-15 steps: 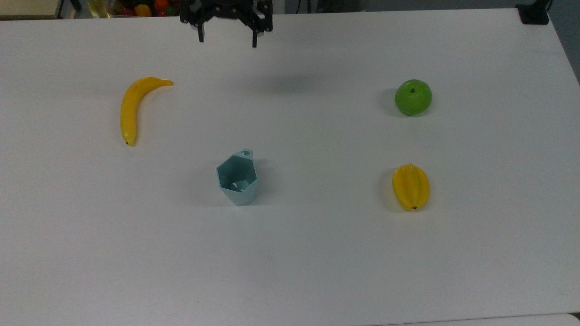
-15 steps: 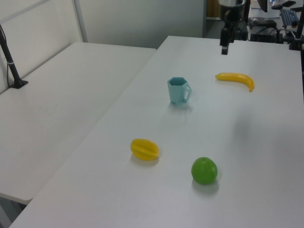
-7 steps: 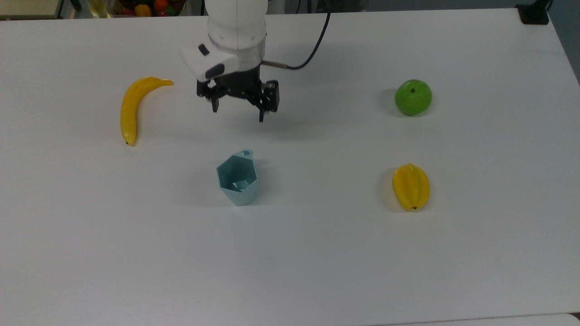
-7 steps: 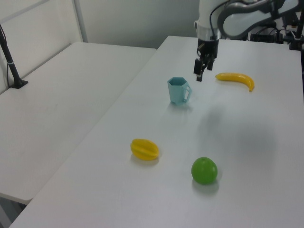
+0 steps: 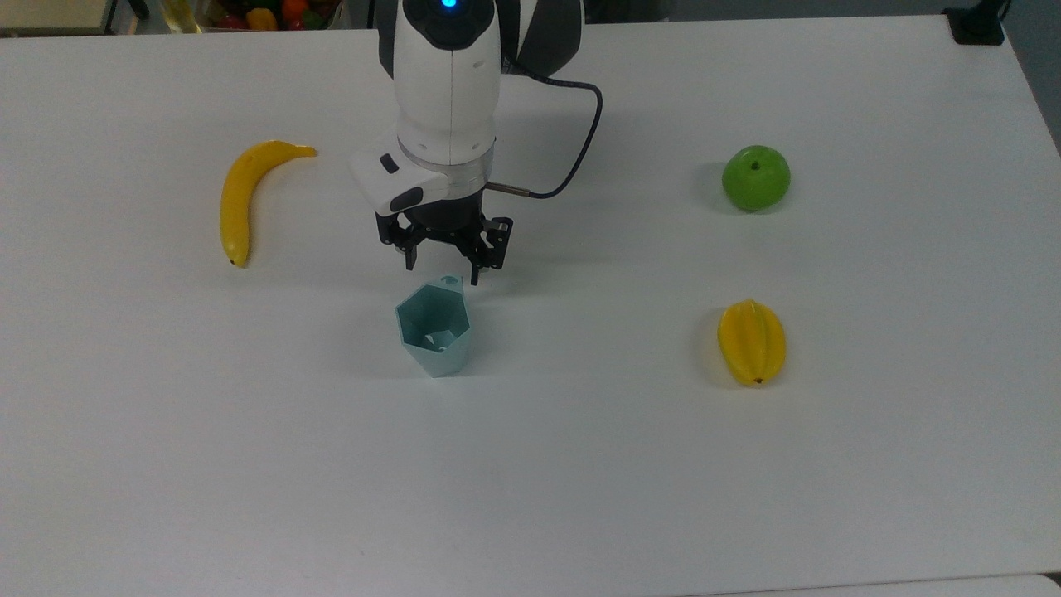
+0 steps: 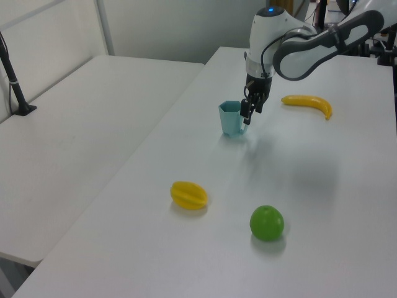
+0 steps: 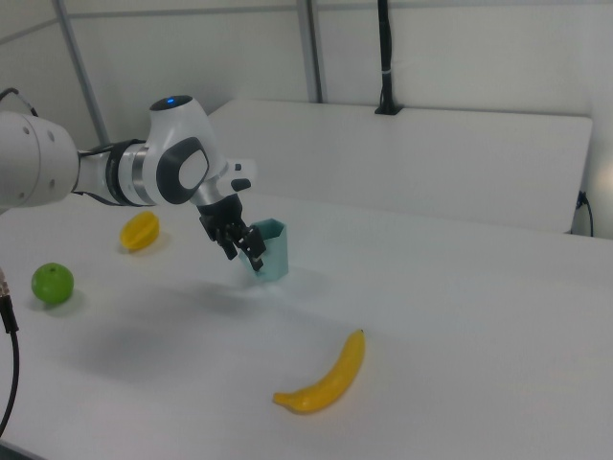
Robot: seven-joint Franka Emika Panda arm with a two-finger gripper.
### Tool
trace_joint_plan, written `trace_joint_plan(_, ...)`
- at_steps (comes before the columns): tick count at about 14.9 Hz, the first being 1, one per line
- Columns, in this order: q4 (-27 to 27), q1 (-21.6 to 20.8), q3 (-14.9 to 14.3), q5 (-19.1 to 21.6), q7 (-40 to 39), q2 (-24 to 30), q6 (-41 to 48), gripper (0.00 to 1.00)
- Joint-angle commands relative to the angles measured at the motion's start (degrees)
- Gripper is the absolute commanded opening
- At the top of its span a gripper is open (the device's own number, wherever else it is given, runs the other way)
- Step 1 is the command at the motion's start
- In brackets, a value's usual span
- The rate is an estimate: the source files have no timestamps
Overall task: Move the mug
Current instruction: 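Lower the gripper onto the mug rim and close it, then drag the gripped mug away from the star fruit toward the table edge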
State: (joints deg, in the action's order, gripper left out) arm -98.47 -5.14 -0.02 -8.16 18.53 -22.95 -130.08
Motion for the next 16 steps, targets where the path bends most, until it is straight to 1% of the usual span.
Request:
trace_joint_plan(1,0.03,-0.58,-0.07,-1.33,1.86,-1.66,-3.86,0.64)
trace_joint_plan(2,0.03,-0.49,-0.07,-1.33,2.12,-1.75,-4.30,0.56)
trace_joint_plan(6,0.03,-0.58,-0.07,-1.33,2.21,-2.28,-4.92,0.28)
trace_joint_plan(9,0.03,-0.49,-0.07,-1.33,2.12,-2.28,-6.06,0.13)
trace_joint_plan(12,-0.76,-0.58,-0.07,-1.33,2.03,0.00,-5.19,0.12)
trace_joint_plan(15,-4.53,-0.66,-0.07,-1.33,1.42,5.61,-0.02,0.12)
trace_joint_plan(16,-6.98,-0.66,-0.07,-1.42,0.98,8.50,2.61,0.12)
